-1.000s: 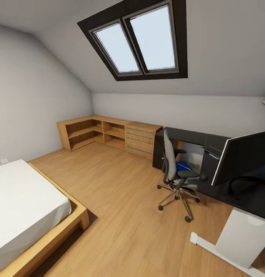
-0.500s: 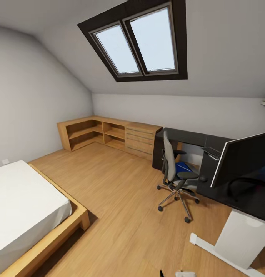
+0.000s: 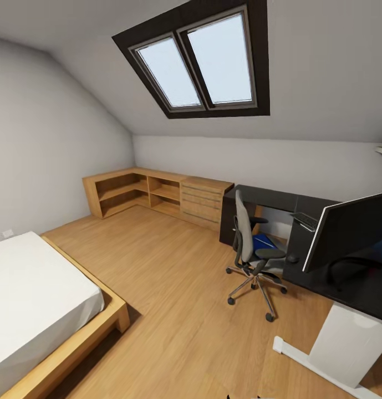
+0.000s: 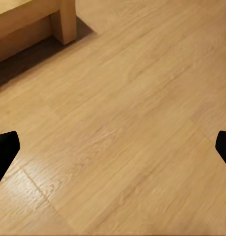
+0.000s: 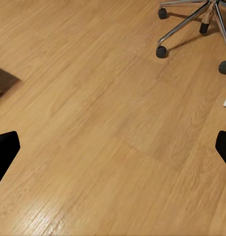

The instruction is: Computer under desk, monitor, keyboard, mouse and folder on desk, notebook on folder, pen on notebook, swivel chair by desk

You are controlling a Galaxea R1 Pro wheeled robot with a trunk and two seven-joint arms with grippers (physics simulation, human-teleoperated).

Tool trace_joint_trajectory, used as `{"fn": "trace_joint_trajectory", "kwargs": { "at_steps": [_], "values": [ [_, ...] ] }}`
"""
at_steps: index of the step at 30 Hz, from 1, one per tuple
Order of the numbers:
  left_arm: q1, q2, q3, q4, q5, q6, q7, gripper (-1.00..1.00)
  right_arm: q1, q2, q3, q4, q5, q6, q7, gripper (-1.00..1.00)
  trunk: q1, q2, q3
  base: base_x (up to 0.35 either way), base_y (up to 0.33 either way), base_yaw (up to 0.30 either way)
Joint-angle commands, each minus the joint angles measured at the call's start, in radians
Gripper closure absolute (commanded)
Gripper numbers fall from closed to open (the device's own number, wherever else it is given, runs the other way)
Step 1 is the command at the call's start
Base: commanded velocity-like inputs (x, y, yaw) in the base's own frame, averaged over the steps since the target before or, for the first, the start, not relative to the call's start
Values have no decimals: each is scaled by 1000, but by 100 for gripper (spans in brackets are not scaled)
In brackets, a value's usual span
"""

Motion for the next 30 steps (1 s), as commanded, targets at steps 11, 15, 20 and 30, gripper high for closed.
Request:
{"fn": "trace_joint_trajectory", "kwargs": {
  "at_steps": [11,15,20,30],
  "values": [
    [-1,35,-3,56,2,-11,-17,-100,-1,1,-3,16,-2,-11,-1,-100,0,-1,5,0,0,-147],
    [-1,34,-3,58,4,-12,-17,-100,-1,-1,-29,16,-15,-11,-1,-100,0,-1,9,0,12,-249],
    [-1,33,-1,61,5,-10,-14,-100,-1,-4,-75,15,-95,-11,-1,-100,0,-1,12,0,234,-265],
    [0,32,-38,67,1,-2,-15,-100,-1,0,-78,16,-110,-12,-1,-100,0,-1,12,183,195,-236]
  ]
}}
